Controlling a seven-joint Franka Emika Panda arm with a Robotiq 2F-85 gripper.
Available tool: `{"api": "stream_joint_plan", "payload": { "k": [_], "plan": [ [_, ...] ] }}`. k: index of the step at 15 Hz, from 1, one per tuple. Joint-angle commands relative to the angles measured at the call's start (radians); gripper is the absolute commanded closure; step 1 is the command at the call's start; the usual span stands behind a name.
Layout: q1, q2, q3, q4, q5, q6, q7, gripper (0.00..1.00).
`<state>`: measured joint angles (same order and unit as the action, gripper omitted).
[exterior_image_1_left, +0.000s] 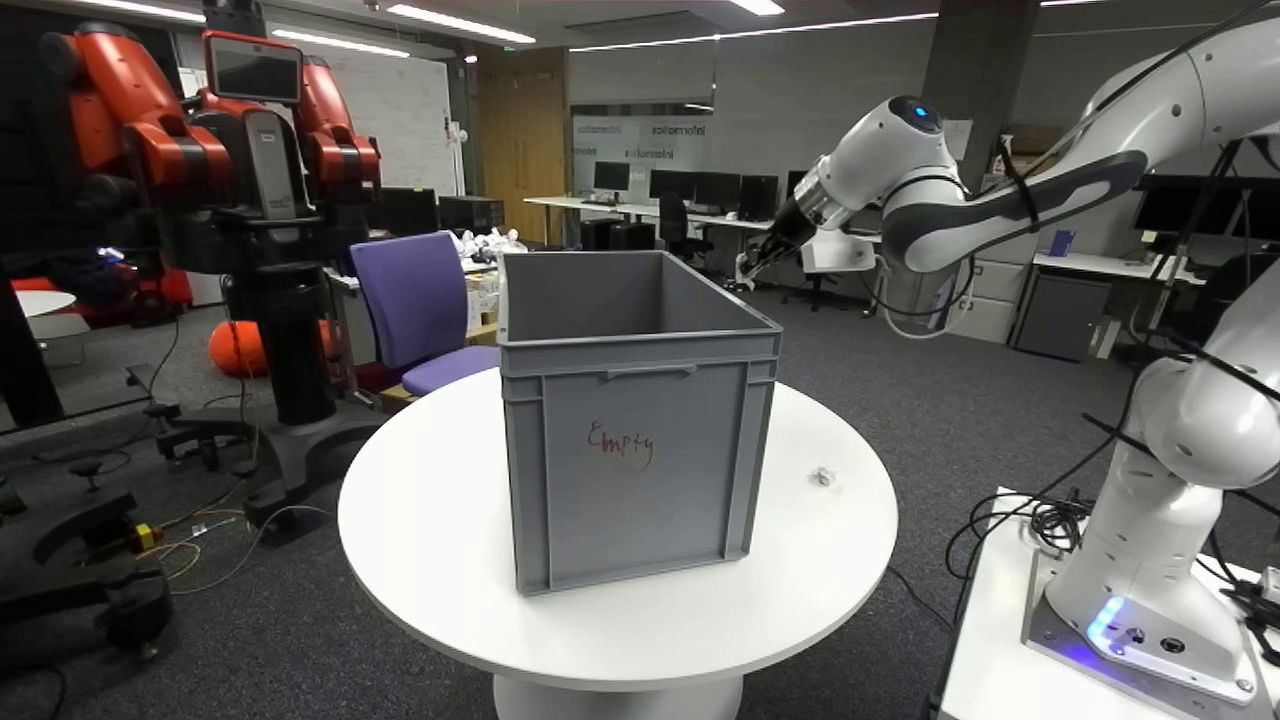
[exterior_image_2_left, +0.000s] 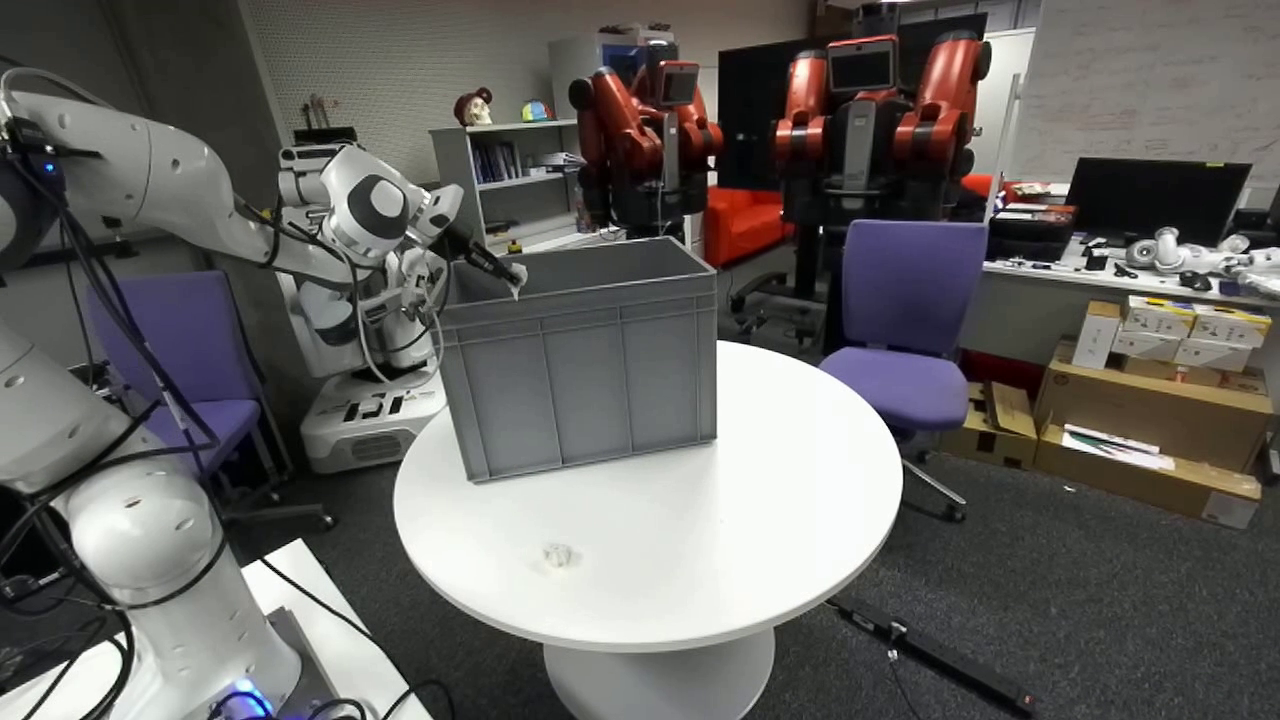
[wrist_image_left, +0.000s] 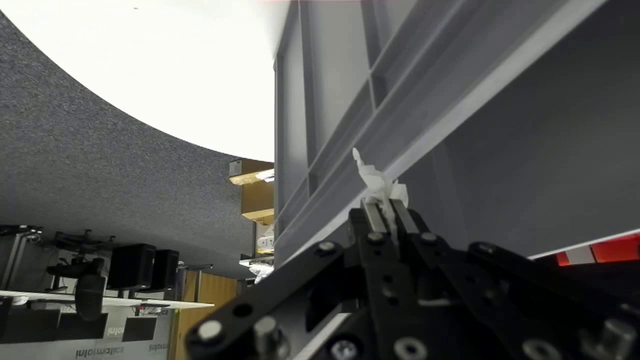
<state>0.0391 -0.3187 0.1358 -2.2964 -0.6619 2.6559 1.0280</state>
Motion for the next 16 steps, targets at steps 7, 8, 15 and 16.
{"api": "stream_joint_plan", "payload": {
  "k": [7,8,15,16],
  "plan": [
    [0.011,0.147,0.143,0.211,-0.004,-0.178,0.034,0.98],
    [0.019,0.163,0.142,0.227,-0.003,-0.184,0.034,0.93],
    [0.022,0.168,0.136,0.224,-0.003,-0.184,0.034,0.93],
    [0.022,0.168,0.136,0.224,-0.003,-0.184,0.034,0.98]
  ]
}}
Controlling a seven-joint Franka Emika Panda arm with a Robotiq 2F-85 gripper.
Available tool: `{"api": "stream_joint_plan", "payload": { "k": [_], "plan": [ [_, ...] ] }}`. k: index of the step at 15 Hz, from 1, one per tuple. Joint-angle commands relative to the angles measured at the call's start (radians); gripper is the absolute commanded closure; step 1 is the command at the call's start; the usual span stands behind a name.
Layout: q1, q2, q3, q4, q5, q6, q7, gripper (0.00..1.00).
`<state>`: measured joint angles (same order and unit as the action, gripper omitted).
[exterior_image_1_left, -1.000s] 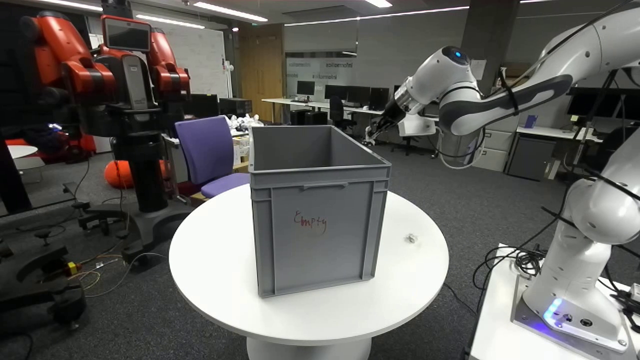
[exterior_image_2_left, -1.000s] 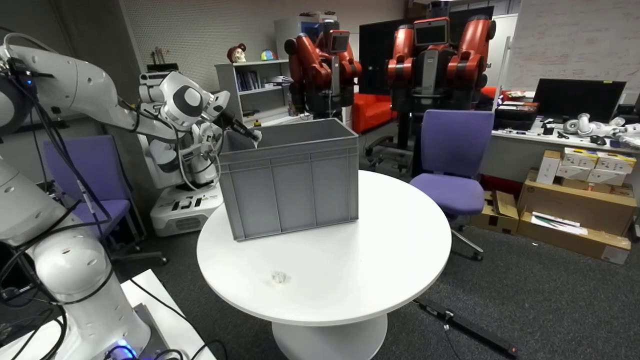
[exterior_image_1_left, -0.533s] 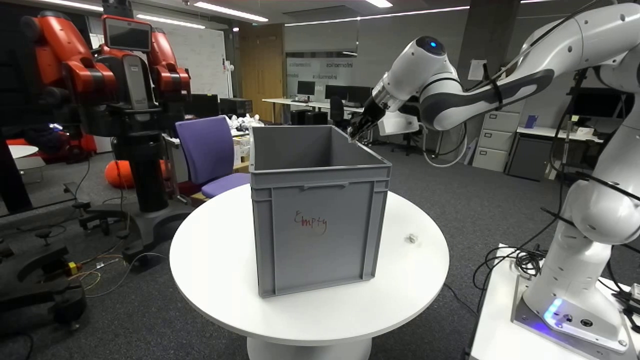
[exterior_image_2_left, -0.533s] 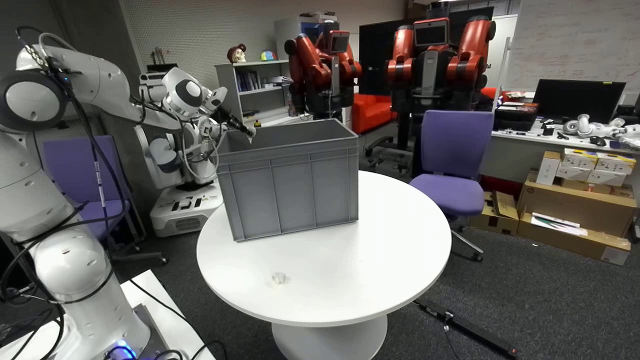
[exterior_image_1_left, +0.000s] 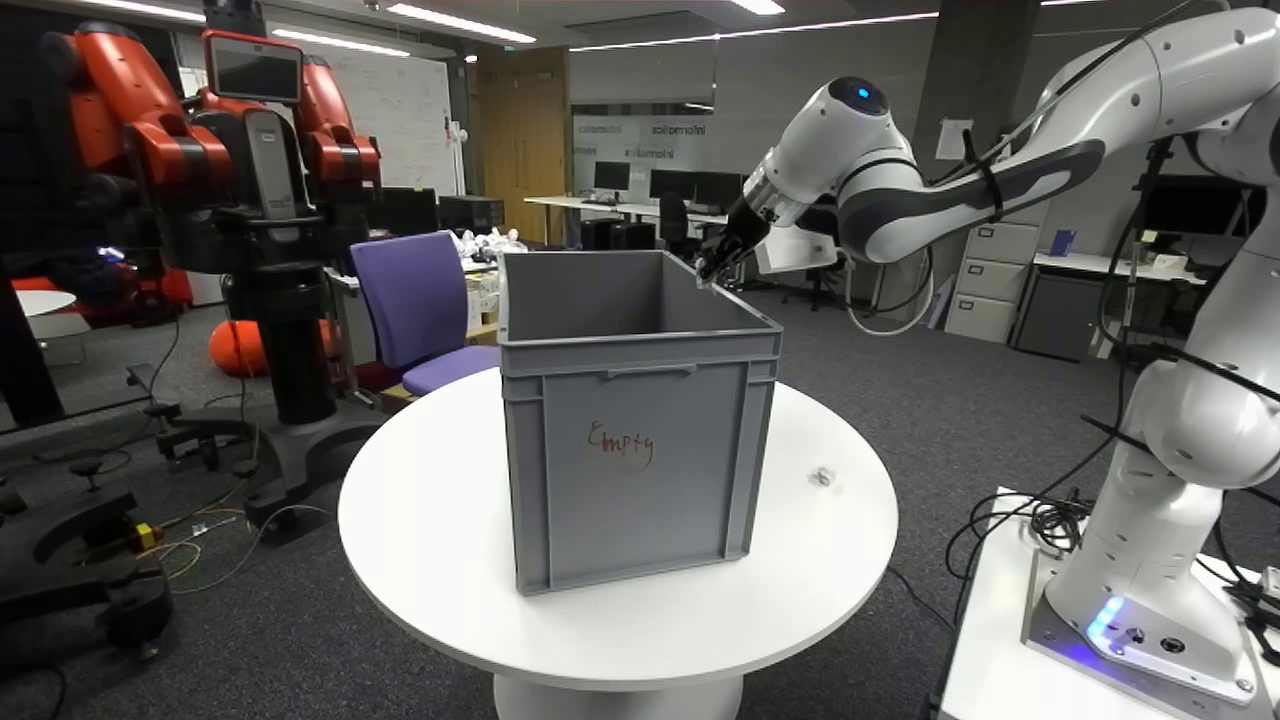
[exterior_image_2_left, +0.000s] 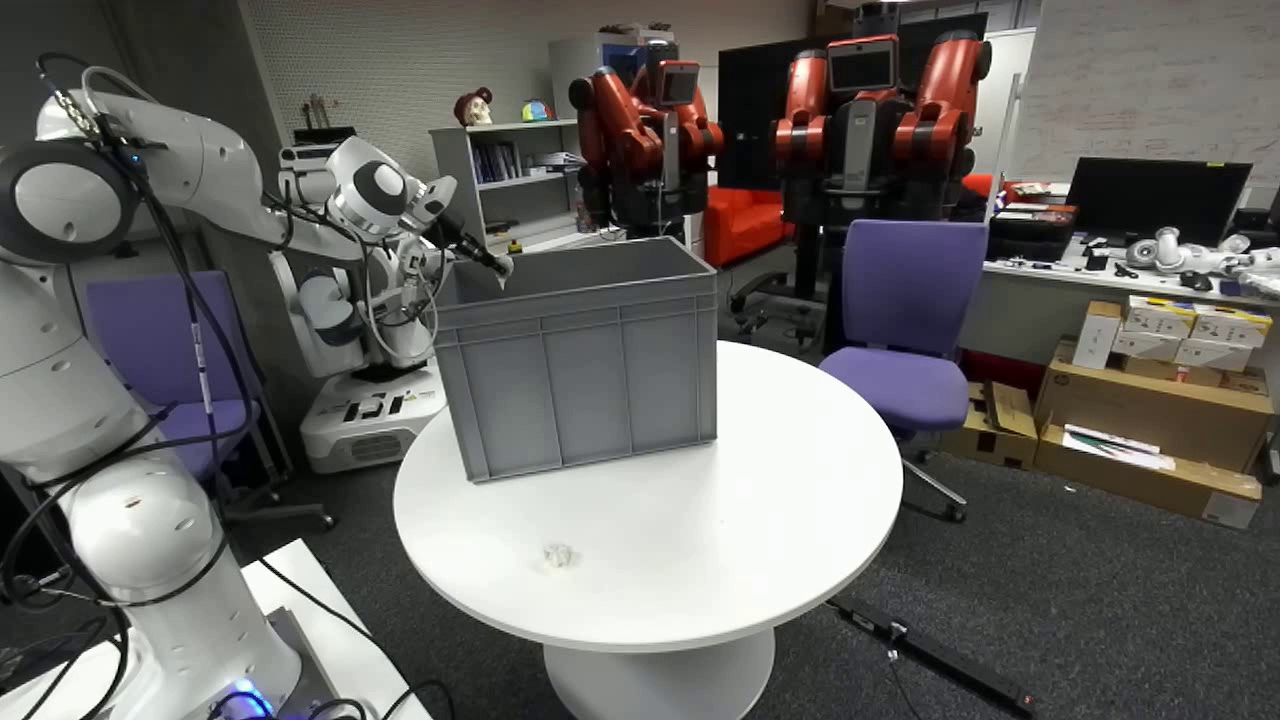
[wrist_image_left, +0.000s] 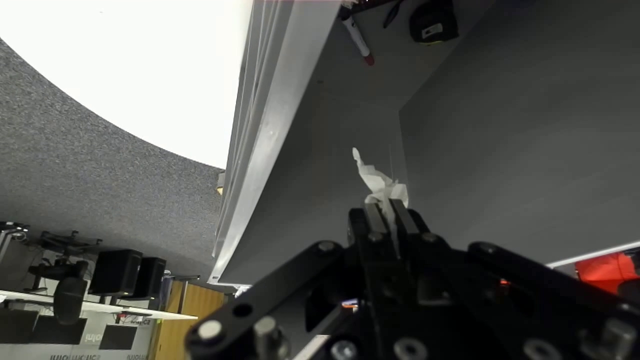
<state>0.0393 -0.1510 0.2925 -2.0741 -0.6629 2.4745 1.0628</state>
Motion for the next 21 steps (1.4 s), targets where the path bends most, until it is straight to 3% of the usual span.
{"api": "stream_joint_plan", "payload": {
  "k": [1,2,3,4,13,21],
  "plan": [
    [0.023,0.001,-0.021,0.001,0.0,-0.002,0.0,0.98],
    [0.025,0.001,-0.02,0.0,0.0,-0.001,0.002,0.98],
    [0.026,0.002,-0.018,0.001,-0.007,-0.004,0.008,0.76],
    [0.029,0.003,-0.016,0.002,-0.008,-0.008,0.01,0.66],
    [0.036,-0.007,-0.025,-0.013,-0.012,-0.003,0.008,0.0],
    [-0.008,-0.145,-0.131,-0.187,0.02,0.06,-0.038,0.0]
  ]
}}
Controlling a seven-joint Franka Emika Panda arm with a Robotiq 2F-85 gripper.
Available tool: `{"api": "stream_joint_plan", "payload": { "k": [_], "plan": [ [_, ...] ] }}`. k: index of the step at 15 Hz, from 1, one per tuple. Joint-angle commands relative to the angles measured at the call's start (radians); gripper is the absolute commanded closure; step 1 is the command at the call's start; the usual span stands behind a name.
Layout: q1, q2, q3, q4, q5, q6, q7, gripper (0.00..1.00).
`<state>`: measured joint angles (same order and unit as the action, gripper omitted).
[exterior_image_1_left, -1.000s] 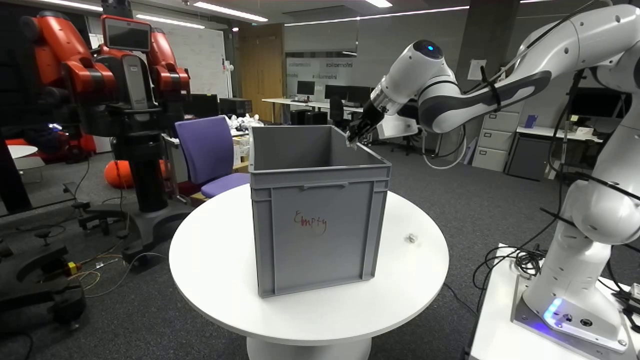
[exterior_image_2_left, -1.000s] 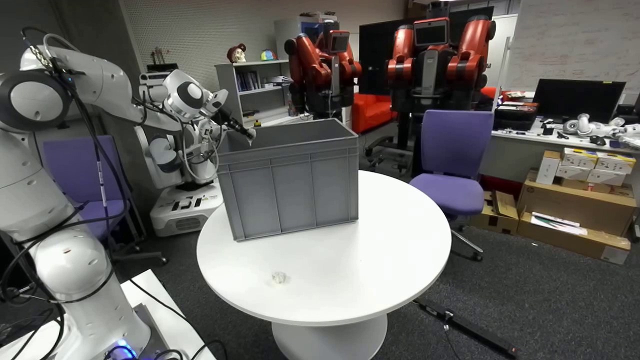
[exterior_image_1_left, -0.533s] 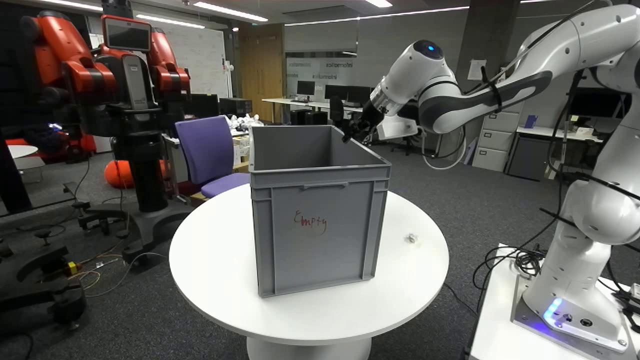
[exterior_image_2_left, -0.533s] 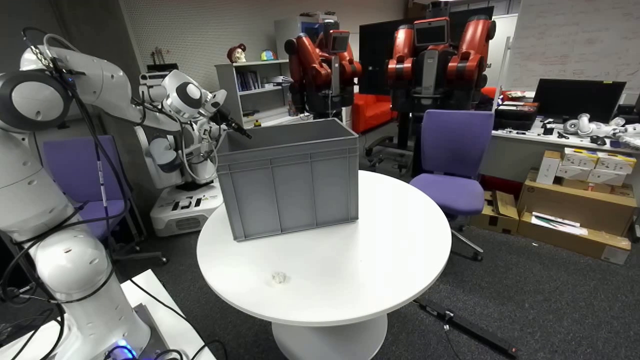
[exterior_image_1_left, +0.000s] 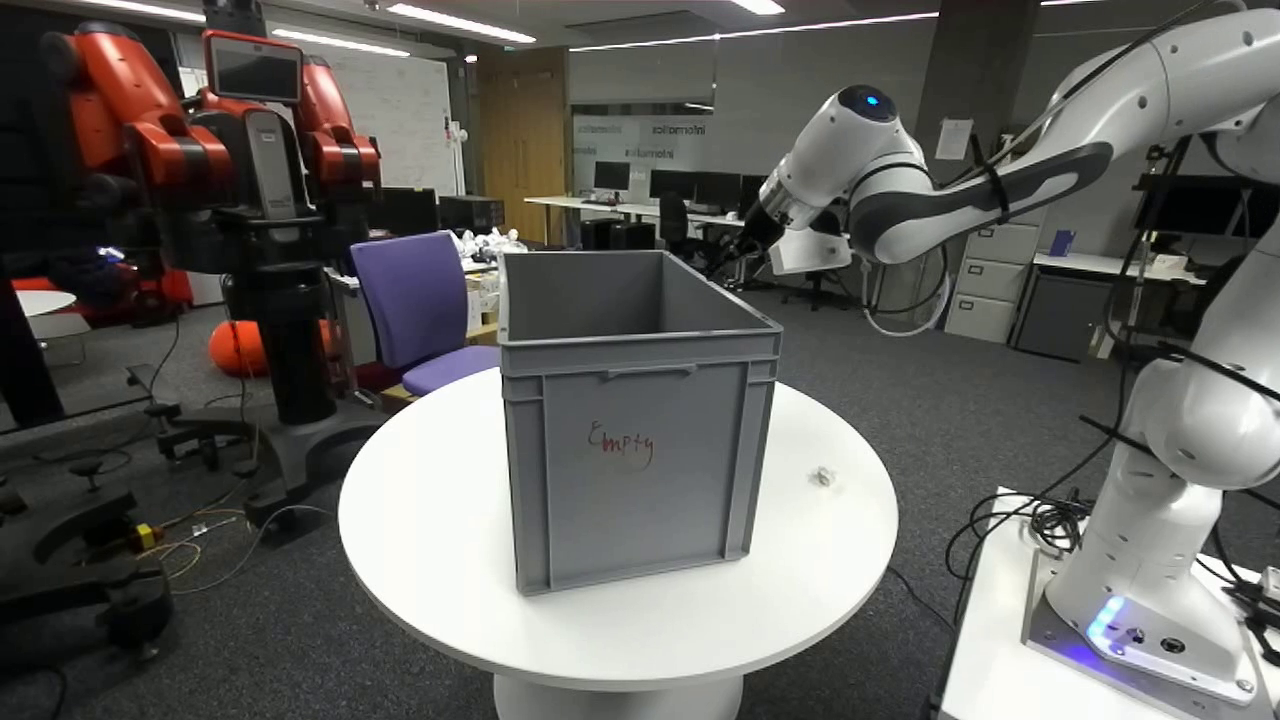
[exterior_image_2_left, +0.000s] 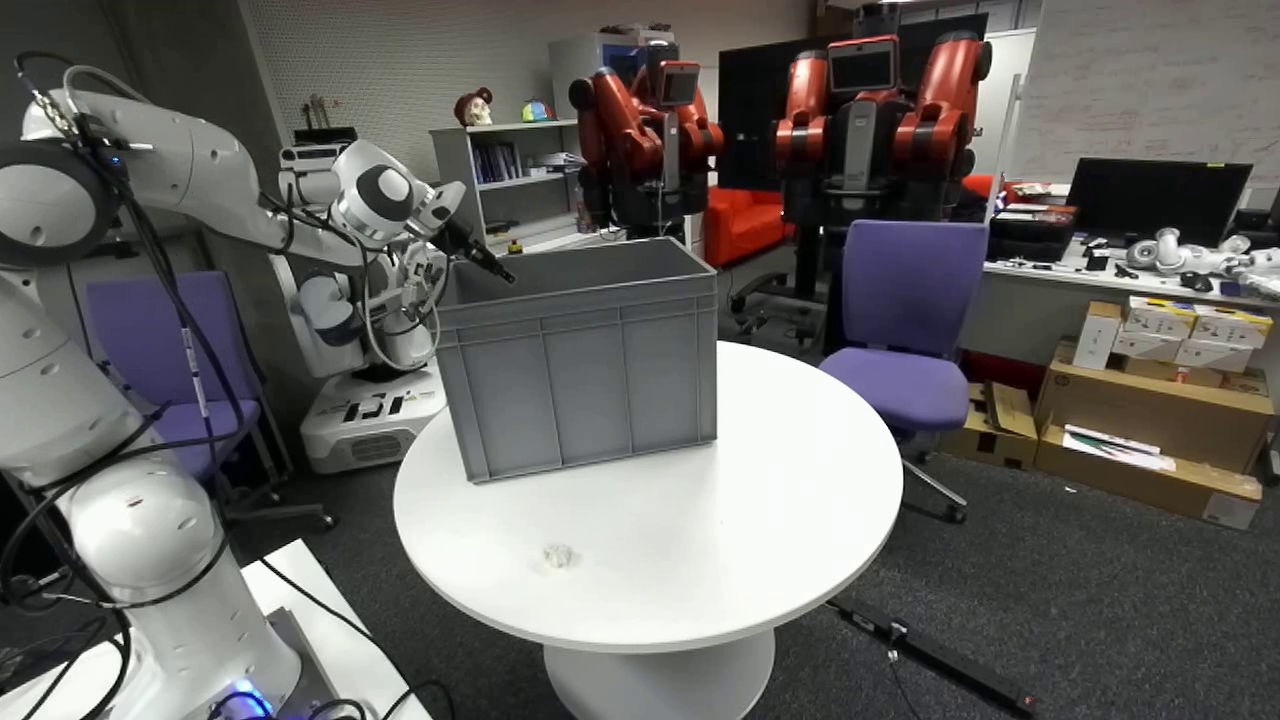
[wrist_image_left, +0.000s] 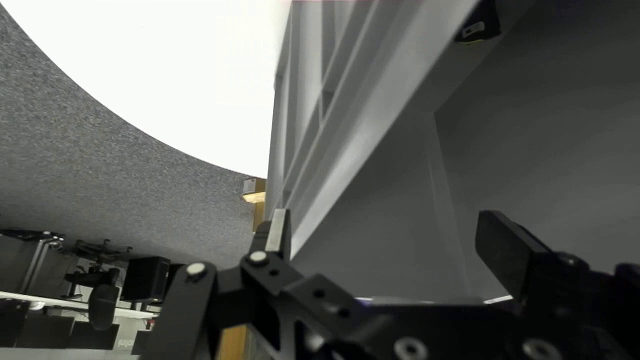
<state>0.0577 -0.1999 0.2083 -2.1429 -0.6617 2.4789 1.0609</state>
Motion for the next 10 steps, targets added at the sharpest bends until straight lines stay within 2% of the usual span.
{"api": "stream_joint_plan", "payload": {
  "k": [1,6,10],
  "plan": [
    [-0.038,-0.116,-0.07,-0.154,0.032,0.071,-0.053,0.0],
    [-0.118,-0.181,-0.192,-0.314,0.121,0.145,-0.209,0.0],
    [-0.175,-0.127,-0.264,-0.348,0.265,0.137,-0.44,0.0]
  ]
}}
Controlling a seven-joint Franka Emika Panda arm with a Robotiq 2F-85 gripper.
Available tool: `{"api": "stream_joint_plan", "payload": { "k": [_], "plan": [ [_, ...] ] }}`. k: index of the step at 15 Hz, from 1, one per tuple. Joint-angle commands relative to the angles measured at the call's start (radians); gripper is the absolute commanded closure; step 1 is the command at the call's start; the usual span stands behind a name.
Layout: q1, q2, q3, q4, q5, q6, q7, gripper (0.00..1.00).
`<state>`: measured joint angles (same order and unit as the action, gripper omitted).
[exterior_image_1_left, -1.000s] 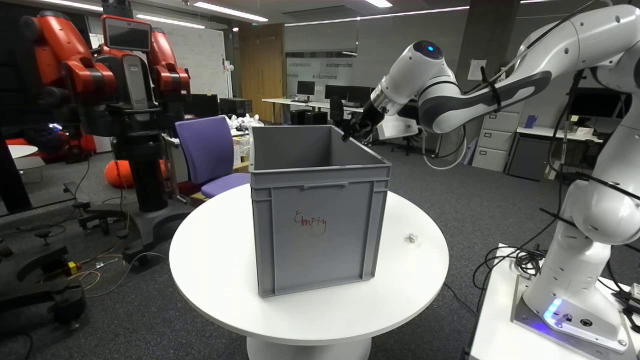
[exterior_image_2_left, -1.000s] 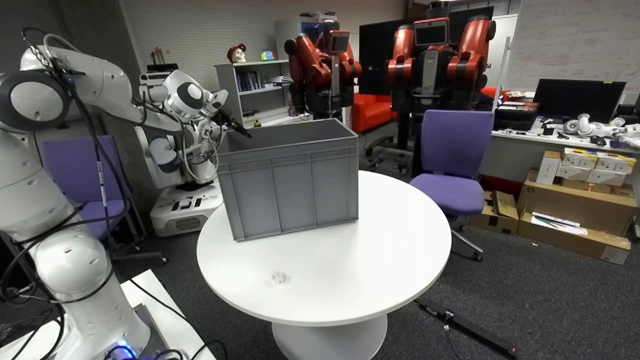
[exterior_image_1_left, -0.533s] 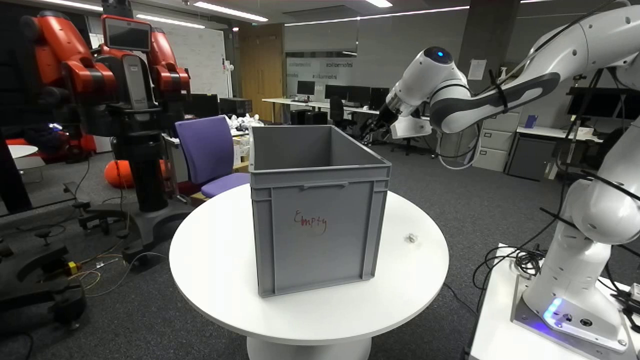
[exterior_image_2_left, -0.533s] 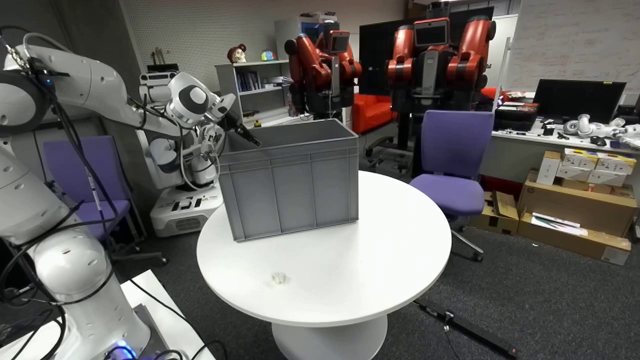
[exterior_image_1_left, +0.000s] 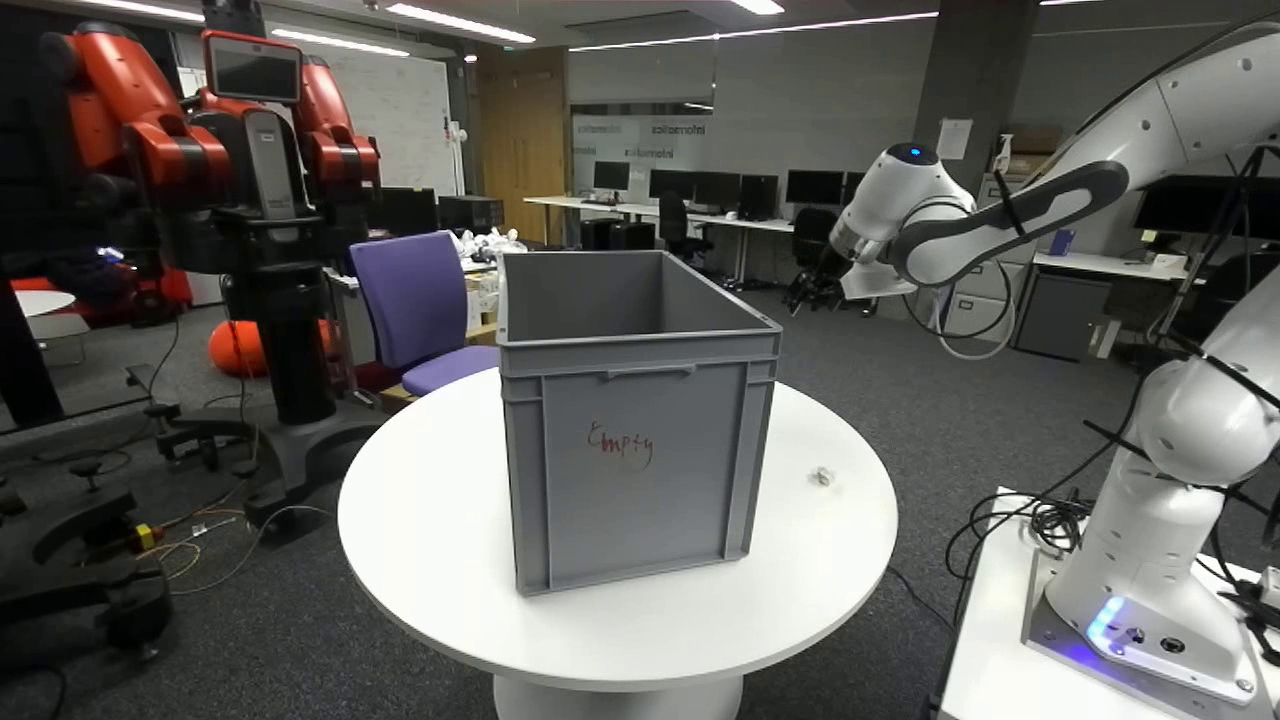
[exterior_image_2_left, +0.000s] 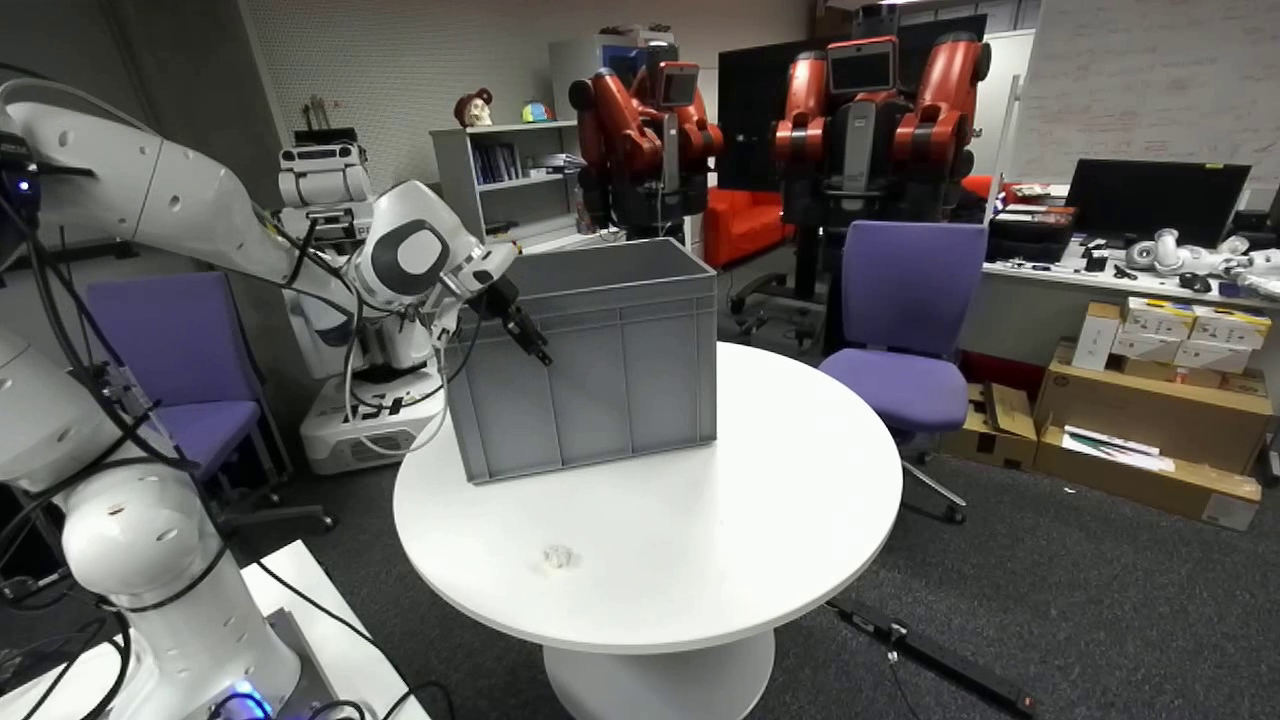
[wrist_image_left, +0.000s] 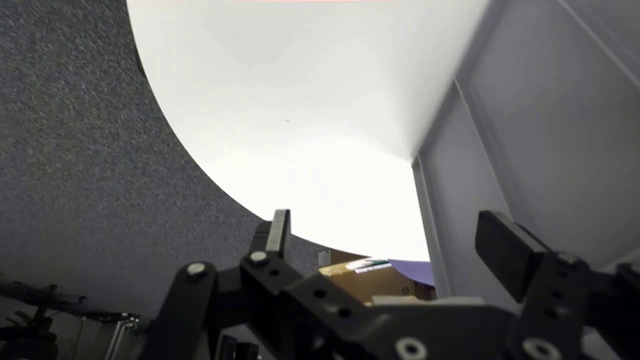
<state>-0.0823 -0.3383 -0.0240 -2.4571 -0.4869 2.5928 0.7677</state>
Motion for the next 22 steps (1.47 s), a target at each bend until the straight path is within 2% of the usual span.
{"api": "stream_joint_plan", "payload": {
  "k": [1,10,16,22],
  "plan": [
    [-0.04,0.039,-0.048,-0.033,0.132,0.019,-0.213,0.0],
    [-0.055,0.276,-0.122,-0.005,0.372,-0.025,-0.662,0.0],
    [-0.063,0.429,-0.129,0.066,0.514,-0.104,-0.937,0.0],
    [-0.079,0.599,-0.109,0.171,0.541,-0.146,-1.025,0.0]
  ]
}}
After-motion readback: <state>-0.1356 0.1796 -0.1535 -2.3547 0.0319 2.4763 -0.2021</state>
